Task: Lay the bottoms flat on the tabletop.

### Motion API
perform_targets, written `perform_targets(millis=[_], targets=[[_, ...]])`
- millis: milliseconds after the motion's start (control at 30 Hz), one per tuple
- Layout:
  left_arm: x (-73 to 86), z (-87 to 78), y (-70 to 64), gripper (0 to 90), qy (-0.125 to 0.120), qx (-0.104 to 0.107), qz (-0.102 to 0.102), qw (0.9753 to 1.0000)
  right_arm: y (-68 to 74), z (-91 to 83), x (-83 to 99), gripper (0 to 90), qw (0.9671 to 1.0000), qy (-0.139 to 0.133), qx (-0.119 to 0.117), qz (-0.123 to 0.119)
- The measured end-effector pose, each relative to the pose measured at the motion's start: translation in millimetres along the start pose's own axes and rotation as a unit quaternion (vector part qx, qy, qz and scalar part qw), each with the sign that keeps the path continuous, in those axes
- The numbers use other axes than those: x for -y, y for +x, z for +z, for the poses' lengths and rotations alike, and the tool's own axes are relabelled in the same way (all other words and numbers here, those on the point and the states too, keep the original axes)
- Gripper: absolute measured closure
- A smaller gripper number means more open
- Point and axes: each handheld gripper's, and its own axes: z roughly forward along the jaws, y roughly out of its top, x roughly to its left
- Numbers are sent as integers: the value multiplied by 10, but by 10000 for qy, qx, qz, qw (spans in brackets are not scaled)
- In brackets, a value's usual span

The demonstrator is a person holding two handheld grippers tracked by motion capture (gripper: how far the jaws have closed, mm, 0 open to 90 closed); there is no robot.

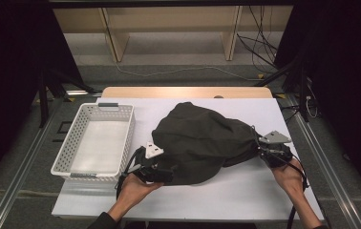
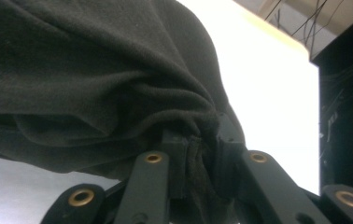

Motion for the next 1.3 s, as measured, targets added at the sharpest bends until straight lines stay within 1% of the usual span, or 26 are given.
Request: perform_targets(millis=[33,67,133,200,267,333,367,467,533,633,667,733,800,833,867,900,933,967,1033,1067,1100,1133,1200,1233,1267,1300], targets=[[0,-3,3,120,-4,-3,-9,10000,-7,13,10,772,9999,36,-85,47],[-2,-7,8,120,-8,-3,-13,10000,-12,8,15,737,9997,59,-175,139],[-6,-11,19,120,-29,-30,-28,10000,-30,-31,15,595,9986,54,-361,384],[-7,-20,29,120,-20,-36,-17,10000,-37,-102,20,480,9969,51,-506,593],[-10,-26,38,120,-26,-53,-17,10000,-20,-188,29,402,9964,6,-535,654],[-22,-26,48,120,-35,-70,-17,10000,-4,-281,32,358,9962,-112,-588,635],[-27,-28,55,120,-26,-69,-11,10000,2,-326,31,339,9953,-196,-670,666],[-53,-18,66,120,-42,-95,-49,9999,34,-431,12,321,9911,-454,-989,765],[-96,1,76,119,-41,-104,-47,9999,78,-456,-10,309,9898,-508,-1117,729],[-179,69,78,111,39,-117,-11,9999,167,-384,-16,281,9878,-349,-1342,713],[-210,102,86,109,33,-124,-12,9999,200,-344,-9,278,9877,-269,-1387,674],[-275,173,112,109,102,-97,-24,9999,258,-272,10,271,9886,-108,-1388,577],[-327,275,147,98,287,47,-53,9996,288,-214,32,265,9881,30,-1438,538],[-344,324,177,92,266,122,-116,9995,298,-188,40,260,9872,132,-1503,510],[-358,381,208,91,248,195,-211,9993,305,-166,51,261,9873,186,-1503,488],[-369,454,232,92,308,274,-301,9987,307,-148,62,261,9876,227,-1477,485],[-376,532,244,92,442,347,-353,9978,304,-132,70,261,9875,268,-1472,489],[-377,613,243,92,591,403,-378,9967,301,-117,79,261,9875,307,-1462,502],[-352,752,223,99,729,448,-311,9958,298,-77,102,261,9872,403,-1449,530],[-330,805,202,125,770,512,-253,9954,301,-50,114,261,9871,459,-1446,512],[-307,848,186,159,818,558,-106,9950,309,-24,125,261,9867,536,-1452,487],[-284,882,164,206,835,519,17,9952,317,0,134,260,9866,605,-1445,451],[-237,925,131,426,837,271,316,9956,335,35,141,261,9864,725,-1418,406],[-220,922,114,532,788,123,454,9958,339,47,141,266,9863,758,-1411,392],[-220,906,106,635,799,96,594,9950,343,57,141,283,9864,777,-1398,388],[-228,885,99,694,799,152,645,9946,344,64,141,303,9868,786,-1367,376]])
